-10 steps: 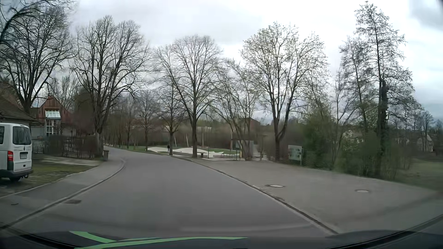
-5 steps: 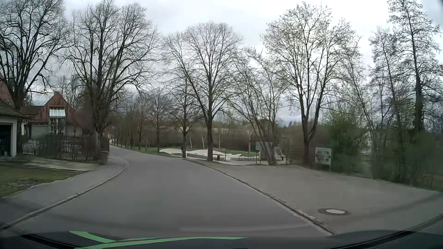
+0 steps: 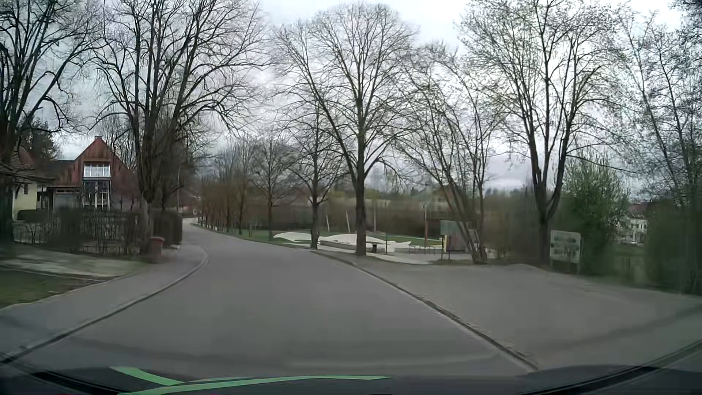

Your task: Follow the waypoints while adhering to traffic rules and regulations

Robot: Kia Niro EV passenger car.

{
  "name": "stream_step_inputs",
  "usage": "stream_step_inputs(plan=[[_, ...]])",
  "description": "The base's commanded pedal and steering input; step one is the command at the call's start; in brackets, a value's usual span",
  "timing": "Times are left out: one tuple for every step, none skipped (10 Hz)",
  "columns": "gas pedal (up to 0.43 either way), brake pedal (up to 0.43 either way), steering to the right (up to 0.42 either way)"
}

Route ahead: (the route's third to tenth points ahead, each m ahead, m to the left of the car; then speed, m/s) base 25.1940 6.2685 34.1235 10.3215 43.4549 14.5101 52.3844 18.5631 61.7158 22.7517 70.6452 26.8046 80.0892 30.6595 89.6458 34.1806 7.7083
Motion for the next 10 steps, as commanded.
stream_step_inputs(plan=[[0.000, 0.000, -0.066], [0.000, 0.000, -0.065], [0.000, 0.000, -0.065], [0.000, 0.000, -0.064], [0.000, 0.000, -0.062], [0.000, 0.000, -0.061], [0.000, 0.000, -0.061], [0.000, 0.000, -0.060], [0.000, 0.000, -0.058], [0.000, 0.000, -0.058]])
